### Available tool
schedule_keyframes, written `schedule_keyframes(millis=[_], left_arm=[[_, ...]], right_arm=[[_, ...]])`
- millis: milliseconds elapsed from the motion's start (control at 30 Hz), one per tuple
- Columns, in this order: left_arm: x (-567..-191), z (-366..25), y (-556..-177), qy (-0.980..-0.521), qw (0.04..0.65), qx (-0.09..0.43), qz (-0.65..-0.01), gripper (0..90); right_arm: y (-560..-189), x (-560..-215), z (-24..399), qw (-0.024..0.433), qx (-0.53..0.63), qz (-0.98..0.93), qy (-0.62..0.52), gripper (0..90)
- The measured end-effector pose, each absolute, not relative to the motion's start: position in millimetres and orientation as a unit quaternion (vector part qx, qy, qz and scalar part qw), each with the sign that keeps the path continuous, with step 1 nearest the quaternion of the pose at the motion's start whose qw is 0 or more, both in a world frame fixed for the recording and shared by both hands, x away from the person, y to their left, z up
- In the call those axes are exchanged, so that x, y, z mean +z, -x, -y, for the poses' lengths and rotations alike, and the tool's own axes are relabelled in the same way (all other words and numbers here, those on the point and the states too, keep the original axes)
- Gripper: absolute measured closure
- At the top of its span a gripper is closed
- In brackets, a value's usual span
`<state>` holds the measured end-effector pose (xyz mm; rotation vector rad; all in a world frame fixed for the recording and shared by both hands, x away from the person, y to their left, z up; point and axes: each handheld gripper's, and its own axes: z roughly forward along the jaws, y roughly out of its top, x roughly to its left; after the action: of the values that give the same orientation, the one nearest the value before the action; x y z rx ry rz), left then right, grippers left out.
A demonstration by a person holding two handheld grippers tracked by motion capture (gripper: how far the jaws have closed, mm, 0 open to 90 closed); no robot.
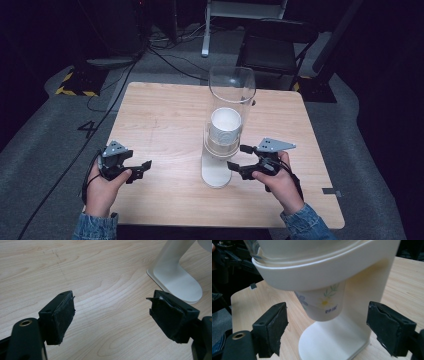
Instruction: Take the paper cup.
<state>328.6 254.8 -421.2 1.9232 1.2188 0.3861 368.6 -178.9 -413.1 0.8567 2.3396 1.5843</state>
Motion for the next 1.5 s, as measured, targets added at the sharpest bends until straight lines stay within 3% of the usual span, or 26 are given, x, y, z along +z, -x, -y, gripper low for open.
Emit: schedule_keyframes(millis=[400,900,1500], left_arm=[[-424.1,-253.1,-329.6,-0.763,0.400,0.150,-0.484,20.0],[-424.9,-253.5,-329.3,-0.762,0.402,0.148,-0.485,20.0],[-424.2,-254.9,-327.9,-0.761,0.403,0.150,-0.485,20.0]], right_arm=[[-374.7,-432.8,151.2,0.120,0.541,-0.782,-0.286,18.5],[-375.4,-442.4,132.4,0.172,0.554,-0.765,-0.280,32.9],[-378.3,-441.7,136.7,0.193,0.540,-0.775,-0.264,34.0]])
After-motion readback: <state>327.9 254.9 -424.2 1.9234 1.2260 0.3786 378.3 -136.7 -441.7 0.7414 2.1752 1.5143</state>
